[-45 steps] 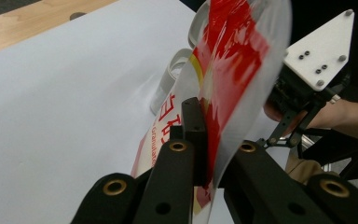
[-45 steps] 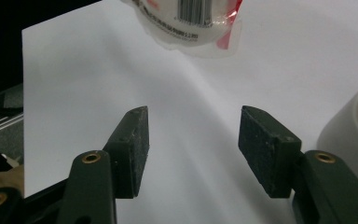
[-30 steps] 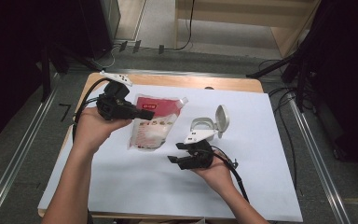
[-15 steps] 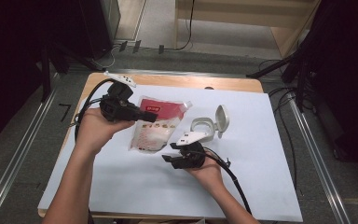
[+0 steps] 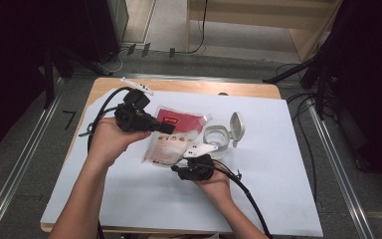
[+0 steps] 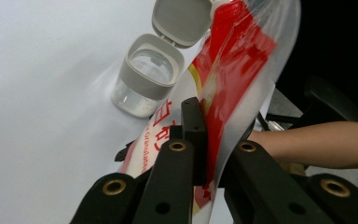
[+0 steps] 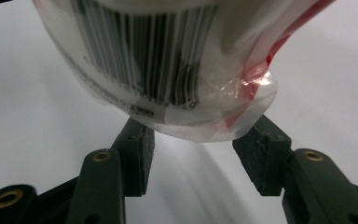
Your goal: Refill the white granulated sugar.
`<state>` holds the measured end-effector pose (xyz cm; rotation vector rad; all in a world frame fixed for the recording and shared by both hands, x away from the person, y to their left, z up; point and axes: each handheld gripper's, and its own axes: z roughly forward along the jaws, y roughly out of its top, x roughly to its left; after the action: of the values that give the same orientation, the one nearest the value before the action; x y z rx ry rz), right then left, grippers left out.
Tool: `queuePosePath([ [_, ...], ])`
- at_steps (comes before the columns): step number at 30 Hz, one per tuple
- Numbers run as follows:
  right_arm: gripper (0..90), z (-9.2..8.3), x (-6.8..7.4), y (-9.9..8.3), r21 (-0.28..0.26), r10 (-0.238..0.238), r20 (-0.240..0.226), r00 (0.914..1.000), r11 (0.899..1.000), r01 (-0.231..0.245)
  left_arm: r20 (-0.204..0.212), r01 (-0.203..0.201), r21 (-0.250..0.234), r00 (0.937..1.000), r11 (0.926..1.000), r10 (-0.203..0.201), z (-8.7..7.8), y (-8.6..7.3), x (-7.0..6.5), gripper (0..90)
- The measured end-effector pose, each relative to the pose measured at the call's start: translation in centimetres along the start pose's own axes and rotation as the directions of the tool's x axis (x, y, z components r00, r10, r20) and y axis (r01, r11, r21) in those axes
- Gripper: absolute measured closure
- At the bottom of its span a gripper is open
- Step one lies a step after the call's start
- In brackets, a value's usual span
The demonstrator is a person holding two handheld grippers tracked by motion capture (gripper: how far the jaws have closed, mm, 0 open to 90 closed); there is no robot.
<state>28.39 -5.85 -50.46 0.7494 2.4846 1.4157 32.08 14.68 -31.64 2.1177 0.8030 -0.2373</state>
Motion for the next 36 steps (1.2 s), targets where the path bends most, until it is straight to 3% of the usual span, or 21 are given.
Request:
queuePosePath([
  [4,49.6,0.1,0.2,-0.1,-0.026,-0.010,0.014,0.9998,1.000,0.011,0.017,0.028,-0.008,0.9995,0.9996,-0.028,-0.1,0.0,0.2,90.0],
  [7,48.2,0.1,0.5,0.0,-0.044,-0.014,-0.004,0.9999,0.999,0.014,0.028,0.066,-0.021,0.9975,0.9976,-0.066,-0.3,-0.1,0.6,90.0],
  [11,46.0,0.2,1.3,0.0,-0.043,-0.039,-0.008,0.9992,0.998,0.039,0.009,0.070,-0.017,0.9975,0.9974,-0.070,0.1,-0.1,0.6,90.0],
  [13,44.0,0.3,1.4,0.0,-0.055,-0.015,-0.016,0.9998,0.998,0.014,0.005,0.070,-0.021,0.9975,0.9973,-0.070,0.3,0.0,0.5,90.0],
  [18,49.1,0.1,1.5,0.1,-0.059,0.024,-0.054,0.9982,0.998,-0.027,0.016,0.075,-0.046,0.9971,0.9961,-0.074,0.6,0.0,0.4,90.0],
  [21,49.9,-0.2,1.6,0.2,-0.056,0.051,-0.070,0.9963,0.997,-0.055,-0.002,0.061,-0.058,0.9981,0.9965,-0.061,0.9,0.1,0.4,90.0],
  [26,50.6,-0.4,1.8,0.0,-0.032,0.069,-0.085,0.9940,0.997,-0.072,-0.054,-0.001,0.015,0.9985,0.9999,0.002,2.2,0.1,0.2,88.0],
  [31,51.7,-0.8,1.5,0.0,-0.046,0.093,-0.099,0.9908,0.994,-0.098,-0.076,-0.069,0.091,0.9942,0.9934,0.076,3.1,0.0,-0.2,83.7],
  [33,52.4,-0.9,1.5,0.1,-0.043,0.098,-0.102,0.9899,0.994,-0.103,-0.071,-0.058,0.136,0.9951,0.9890,0.068,3.6,-0.2,0.2,79.0],
  [35,52.5,-1.0,1.5,0.1,-0.032,0.095,-0.100,0.9905,0.995,-0.098,-0.051,-0.018,0.144,0.9984,0.9894,0.026,3.7,-0.2,0.3,82.6],
  [36,52.2,-1.0,1.4,0.1,-0.033,0.097,-0.102,0.9900,0.994,-0.101,-0.050,-0.016,0.143,0.9984,0.9895,0.024,3.8,-0.2,0.2,85.9],
])
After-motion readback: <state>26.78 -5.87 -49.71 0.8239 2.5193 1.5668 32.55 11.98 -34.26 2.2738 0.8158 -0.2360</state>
